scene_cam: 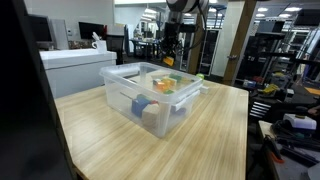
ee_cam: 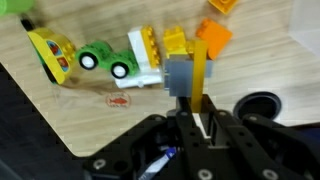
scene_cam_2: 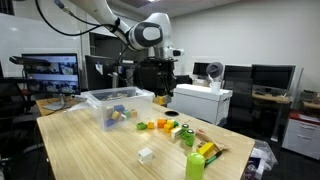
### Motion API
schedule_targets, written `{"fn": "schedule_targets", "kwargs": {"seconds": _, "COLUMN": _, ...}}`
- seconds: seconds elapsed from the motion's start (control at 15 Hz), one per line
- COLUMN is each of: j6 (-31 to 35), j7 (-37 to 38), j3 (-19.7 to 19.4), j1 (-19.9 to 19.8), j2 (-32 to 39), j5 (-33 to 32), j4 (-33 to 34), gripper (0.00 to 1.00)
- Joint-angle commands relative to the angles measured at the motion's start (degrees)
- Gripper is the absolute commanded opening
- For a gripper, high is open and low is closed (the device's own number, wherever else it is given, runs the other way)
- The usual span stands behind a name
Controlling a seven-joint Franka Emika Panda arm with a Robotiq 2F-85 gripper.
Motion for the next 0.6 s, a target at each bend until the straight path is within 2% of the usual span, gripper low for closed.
{"fn": "schedule_targets", "kwargs": {"seconds": 0.0, "j6": -0.63, "j7": 0.51, "j3": 3.19, "j1": 3.50, "j2": -7.07, "j5": -1.02, "j4": -3.31, "gripper": 0.07}}
{"fn": "schedule_targets", "kwargs": {"seconds": 0.47, "j6": -1.91, "j7": -4.21, "j3": 9.75, "j1": 9.07, "j2": -17.08, "j5": 0.13, "j4": -15.77, "gripper": 0.07}}
{"fn": "schedule_targets", "kwargs": {"seconds": 0.53, "j6": -2.37, "j7": -4.55, "j3": 10.42, "j1": 9.68, "j2": -18.05, "j5": 0.32, "j4": -18.36, "gripper": 0.34}}
